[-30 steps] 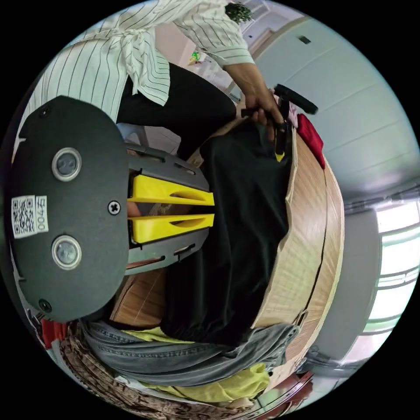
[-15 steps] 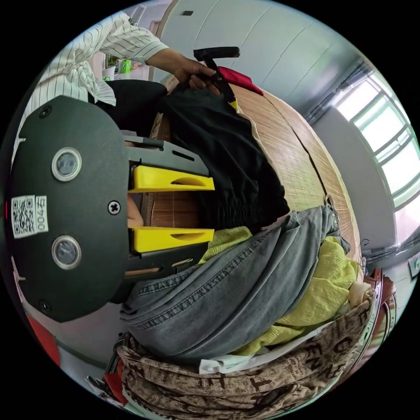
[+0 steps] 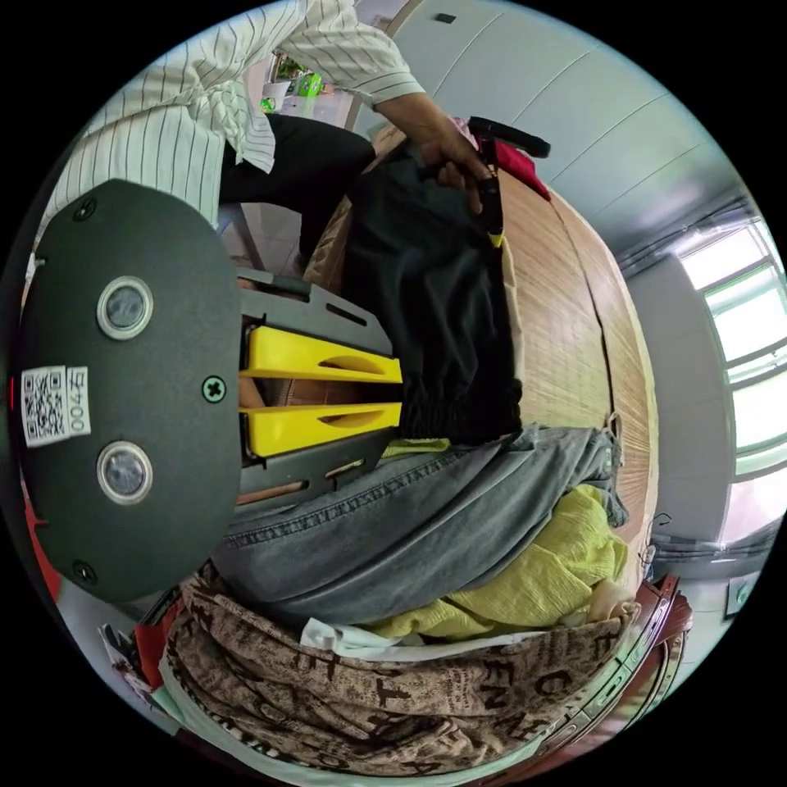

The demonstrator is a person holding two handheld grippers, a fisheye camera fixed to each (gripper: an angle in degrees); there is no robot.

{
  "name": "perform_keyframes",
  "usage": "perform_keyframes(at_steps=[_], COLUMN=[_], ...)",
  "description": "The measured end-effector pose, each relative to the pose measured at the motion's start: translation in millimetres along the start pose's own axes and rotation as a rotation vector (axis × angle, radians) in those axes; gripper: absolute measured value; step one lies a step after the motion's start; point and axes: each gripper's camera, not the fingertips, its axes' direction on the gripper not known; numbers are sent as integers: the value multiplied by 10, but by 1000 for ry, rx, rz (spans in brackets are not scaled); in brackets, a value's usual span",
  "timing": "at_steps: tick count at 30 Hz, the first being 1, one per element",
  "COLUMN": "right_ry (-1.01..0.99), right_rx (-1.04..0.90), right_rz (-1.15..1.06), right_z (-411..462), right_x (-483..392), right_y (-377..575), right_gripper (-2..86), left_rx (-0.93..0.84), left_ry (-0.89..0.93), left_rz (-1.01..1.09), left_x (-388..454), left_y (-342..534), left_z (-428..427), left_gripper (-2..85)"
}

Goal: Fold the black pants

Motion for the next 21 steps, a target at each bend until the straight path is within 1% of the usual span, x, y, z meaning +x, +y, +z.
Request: perform_keyframes(at_steps=[1,2,3,5,6,8,10,11,13,14,15,17,19,21], right_ry=[-54,-55,-44,33,36,71,78,89,151,198,201,254,298,308], right_rx=[32,9,-20,-104,-84,18,26,-38,-148,-230,-239,-168,-162,-246], right_rz=[-12,-21,-30,-35,-37,-93,-161,-203,-219,-198,-188,-218,-273,-345], right_z=[11,112,188,404,372,181,191,319,572,698,698,503,455,604], right_x=[-59,-120,-150,-232,-271,-525,-732,-834,-889,-898,-924,-1170,-1386,-1553], right_y=[-47,-105,-135,-214,-231,-321,-430,-522,-637,-688,-709,-751,-765,-773], right_gripper=[45,35,26,1,-1,-5,-6,-5,-4,-3,-2,4,12,24], left_rx=[31,29,11,50,81,127,158,143,-30,-35,19,7,18,23], left_ry=[12,8,-9,-21,-9,6,-60,-71,-57,-47,-27,-30,-72,-94], left_rz=[18,24,30,34,35,43,55,65,92,80,51,38,60,78], left_x=[37,45,41,22,4,-28,-73,-84,-168,-199,-256,-290,-281,-287], left_y=[96,144,239,426,568,813,1108,1149,1217,1239,1286,1299,1343,1371], left_z=[-64,-75,-92,-209,-314,-457,-503,-469,-181,-147,-191,-208,-231,-255], left_gripper=[1,1,1,2,2,4,9,10,23,26,29,31,33,35])
